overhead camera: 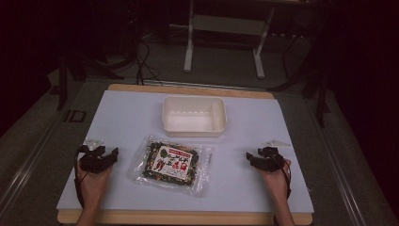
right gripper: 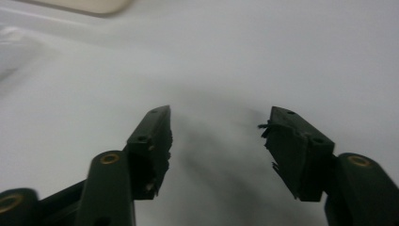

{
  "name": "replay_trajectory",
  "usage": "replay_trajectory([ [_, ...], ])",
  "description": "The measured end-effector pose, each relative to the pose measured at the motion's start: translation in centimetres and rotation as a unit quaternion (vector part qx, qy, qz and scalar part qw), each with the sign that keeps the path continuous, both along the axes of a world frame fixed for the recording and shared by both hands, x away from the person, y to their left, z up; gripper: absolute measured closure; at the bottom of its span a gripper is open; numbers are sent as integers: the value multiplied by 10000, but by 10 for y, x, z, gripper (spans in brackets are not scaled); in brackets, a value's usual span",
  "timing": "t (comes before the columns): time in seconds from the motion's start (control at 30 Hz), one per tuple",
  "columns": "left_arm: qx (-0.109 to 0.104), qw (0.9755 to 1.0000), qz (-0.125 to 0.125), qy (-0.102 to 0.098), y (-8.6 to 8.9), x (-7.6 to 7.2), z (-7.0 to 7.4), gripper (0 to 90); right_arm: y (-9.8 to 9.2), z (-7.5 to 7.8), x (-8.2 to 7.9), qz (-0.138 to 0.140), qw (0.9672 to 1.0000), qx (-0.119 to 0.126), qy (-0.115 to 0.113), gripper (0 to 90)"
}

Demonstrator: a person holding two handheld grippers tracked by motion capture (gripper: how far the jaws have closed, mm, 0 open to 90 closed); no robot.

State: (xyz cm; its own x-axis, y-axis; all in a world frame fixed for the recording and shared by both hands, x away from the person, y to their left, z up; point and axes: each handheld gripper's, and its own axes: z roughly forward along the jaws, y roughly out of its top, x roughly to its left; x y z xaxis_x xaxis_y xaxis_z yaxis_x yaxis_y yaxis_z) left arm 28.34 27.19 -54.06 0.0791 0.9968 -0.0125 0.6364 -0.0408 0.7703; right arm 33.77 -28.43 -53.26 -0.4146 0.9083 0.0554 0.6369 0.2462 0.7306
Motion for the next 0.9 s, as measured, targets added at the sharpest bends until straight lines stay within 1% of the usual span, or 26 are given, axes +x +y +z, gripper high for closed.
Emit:
replay_trajectory([
  [0.03, 6, 9999, -93, -42, 0, -2, 1, 482, 3, 1, -2, 76, 10000, -4, 5, 421],
  [0.07, -55, 9998, -154, -86, 0, -3, 1, 490, 7, 3, -4, 149, 9999, 18, 30, 427],
  [0.1, -55, 9998, -154, -86, 0, -3, 1, 502, 7, 3, -4, 149, 9999, 18, 30, 427],
  [0.13, -125, 9997, -202, -111, 0, -4, 1, 502, 10, 4, -6, 239, 9997, 28, 25, 430],
  [0.17, -125, 9997, -202, -111, 0, -4, 1, 505, 10, 4, -6, 239, 9997, 28, 25, 430],
  [0.2, -177, 9994, -264, -116, 0, -5, 1, 505, 13, 4, -9, 318, 9995, 31, 30, 436],
  [0.23, -172, 9993, -289, -135, 1, -7, 2, 522, 20, 5, -14, 444, 9990, -25, 41, 450],
  [0.27, -214, 9992, -288, -159, 1, -8, 3, 523, 25, 6, -19, 561, 9984, -75, 51, 458],
  [0.37, -276, 9987, -363, -207, 1, -10, 5, 544, 32, 7, -24, 729, 9973, 58, 91, 475],
  [0.5, -207, 9984, -488, -187, -2, -9, 6, 547, 41, 9, -28, 934, 9950, 283, 229, 488],
  [0.6, -191, 9981, -550, -186, -4, -9, 6, 546, 51, 10, -32, 1129, 9926, 336, 302, 488],
  [0.67, -173, 9981, -564, -178, -4, -8, 6, 542, 58, 9, -34, 1254, 9908, 325, 386, 487],
  [0.8, -144, 9983, -544, -171, -4, -8, 6, 537, 68, 8, -37, 1381, 9882, 392, 540, 485],
  [0.9, -140, 9985, -507, -177, -4, -7, 6, 535, 74, 8, -38, 1459, 9864, 435, 613, 473],
])
